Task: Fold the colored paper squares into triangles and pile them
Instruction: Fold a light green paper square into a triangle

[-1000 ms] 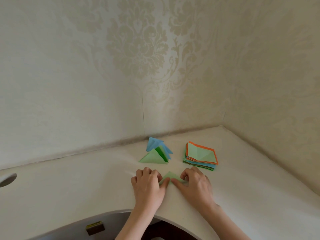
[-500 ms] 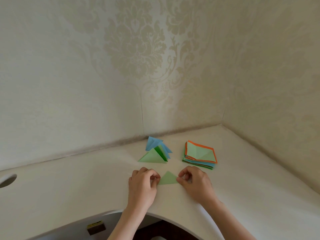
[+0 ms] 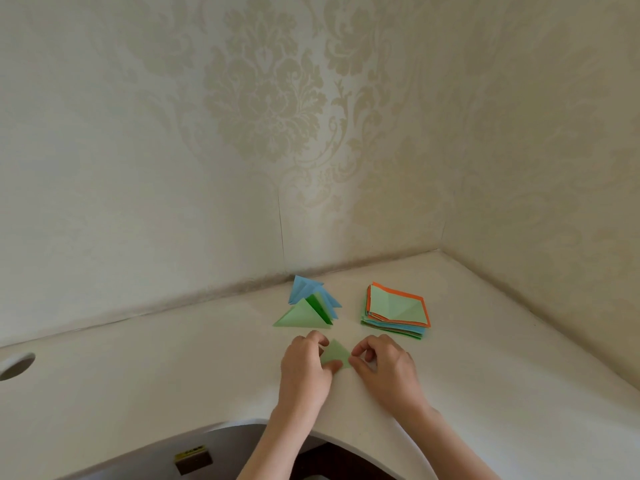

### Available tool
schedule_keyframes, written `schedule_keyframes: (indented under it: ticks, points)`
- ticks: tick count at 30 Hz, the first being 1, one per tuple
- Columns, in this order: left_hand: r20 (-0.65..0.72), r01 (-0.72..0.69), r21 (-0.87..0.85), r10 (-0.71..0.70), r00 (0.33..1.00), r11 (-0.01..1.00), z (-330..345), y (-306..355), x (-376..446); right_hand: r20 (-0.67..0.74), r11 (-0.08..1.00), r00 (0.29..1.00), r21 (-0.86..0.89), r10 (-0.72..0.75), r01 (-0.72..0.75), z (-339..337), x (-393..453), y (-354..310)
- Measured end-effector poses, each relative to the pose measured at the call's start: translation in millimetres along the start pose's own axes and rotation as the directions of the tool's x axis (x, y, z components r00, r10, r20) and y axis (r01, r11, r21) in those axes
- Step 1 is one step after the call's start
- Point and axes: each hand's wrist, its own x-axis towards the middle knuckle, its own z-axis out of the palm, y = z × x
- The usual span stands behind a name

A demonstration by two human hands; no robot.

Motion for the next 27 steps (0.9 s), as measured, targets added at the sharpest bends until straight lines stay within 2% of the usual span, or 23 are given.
schedule_keyframes:
  ticks: [3,6,7,9,10,12,14,19,23,27]
  points:
    - [0.001,-0.027,-0.054,0.027,1.000,0.998,0,-4,2,-0.015,0.999,1.000,0.033,-0.008,0.008,-1,0,0]
    - [-0.059,-0.090,-0.076,0.085,0.995,0.993,-1,-15,1,-0.037,0.998,0.999,0.064,-0.001,0.004,-2,-1,0]
    - [-0.093,-0.101,-0.089,0.093,0.991,0.991,-3,-19,4,-0.088,0.996,0.996,0.087,-0.012,0.020,-3,-1,0]
    - [-0.163,-0.111,-0.103,0.093,0.982,0.989,-11,-29,13,-0.277,0.990,0.959,0.106,-0.061,0.094,-10,2,1]
    - [-0.187,-0.113,-0.106,0.092,0.978,0.988,-16,-34,19,-0.368,0.988,0.924,0.073,-0.098,0.134,-16,5,1]
    - [-0.202,-0.111,-0.121,0.085,0.976,0.986,-25,-44,31,-0.441,0.989,0.886,-0.034,-0.142,0.141,-28,15,3]
    - [-0.199,-0.108,-0.142,0.079,0.977,0.984,-33,-51,42,-0.405,0.988,0.907,-0.136,-0.118,0.068,-36,25,11]
    - [-0.194,-0.139,-0.187,0.102,0.976,0.972,-36,-59,61,-0.191,0.955,0.982,-0.293,-0.001,-0.056,-31,35,30]
    - [-0.191,-0.133,-0.130,0.106,0.976,0.983,-22,-70,66,-0.258,0.936,0.966,-0.346,-0.030,-0.064,-26,34,35]
    - [-0.195,-0.130,-0.102,0.108,0.975,0.986,-20,-72,71,-0.339,0.918,0.931,-0.396,-0.139,-0.007,-20,38,40]
